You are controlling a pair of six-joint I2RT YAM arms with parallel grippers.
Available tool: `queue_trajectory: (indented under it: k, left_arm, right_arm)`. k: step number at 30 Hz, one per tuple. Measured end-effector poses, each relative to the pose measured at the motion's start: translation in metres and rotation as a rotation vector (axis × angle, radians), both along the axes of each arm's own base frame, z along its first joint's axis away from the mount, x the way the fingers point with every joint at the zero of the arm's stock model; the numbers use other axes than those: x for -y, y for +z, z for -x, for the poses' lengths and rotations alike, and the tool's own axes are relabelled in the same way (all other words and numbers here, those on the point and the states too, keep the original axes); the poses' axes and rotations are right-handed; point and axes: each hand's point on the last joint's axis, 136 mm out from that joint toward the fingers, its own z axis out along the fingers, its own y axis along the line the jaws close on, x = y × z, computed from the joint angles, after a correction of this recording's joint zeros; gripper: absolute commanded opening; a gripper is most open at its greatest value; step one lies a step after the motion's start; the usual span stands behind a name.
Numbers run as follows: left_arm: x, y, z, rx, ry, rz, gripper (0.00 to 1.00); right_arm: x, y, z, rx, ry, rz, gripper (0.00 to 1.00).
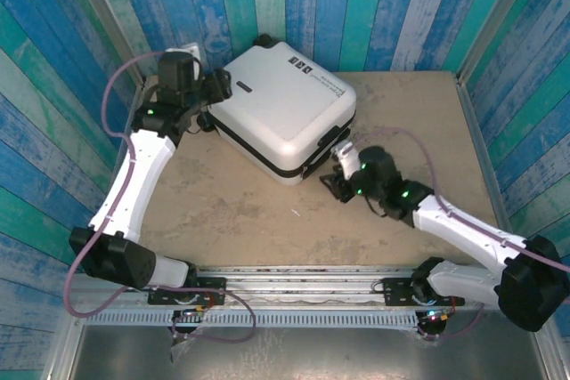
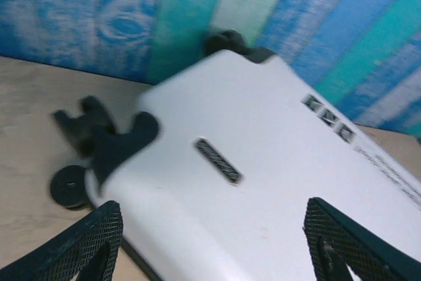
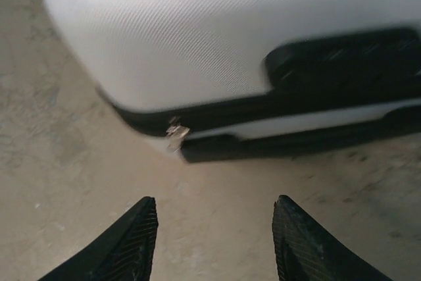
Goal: Pack the luggage
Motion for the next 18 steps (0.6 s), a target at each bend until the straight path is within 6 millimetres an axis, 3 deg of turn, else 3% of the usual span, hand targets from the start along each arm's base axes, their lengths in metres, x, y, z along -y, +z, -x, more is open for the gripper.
queue_trajectory:
  k: [3,11,16,18]
  left_arm:
    - [0.023,0.0,0.005,0.003,-0.077,0.014,0.77]
    - [0.038,-0.004,0.008,0.006,-0.161,0.011,0.8]
    - [0.053,-0.014,0.004,-0.003,-0.222,-0.009,0.81]
    - [0.057,-0.02,0.002,-0.016,-0.24,-0.021,0.81]
  right_arm:
    - [-0.016,-0.017,0.012,0.004,0.006,-0.009,0.57]
    - [-0.043,-0.039,-0.01,0.046,-0.042,-0.039,0.57]
    - [-0.06,-0.043,-0.031,0.056,-0.077,-0.044,0.45]
    - [-0.063,-0.045,-0.038,0.061,-0.101,-0.044,0.37]
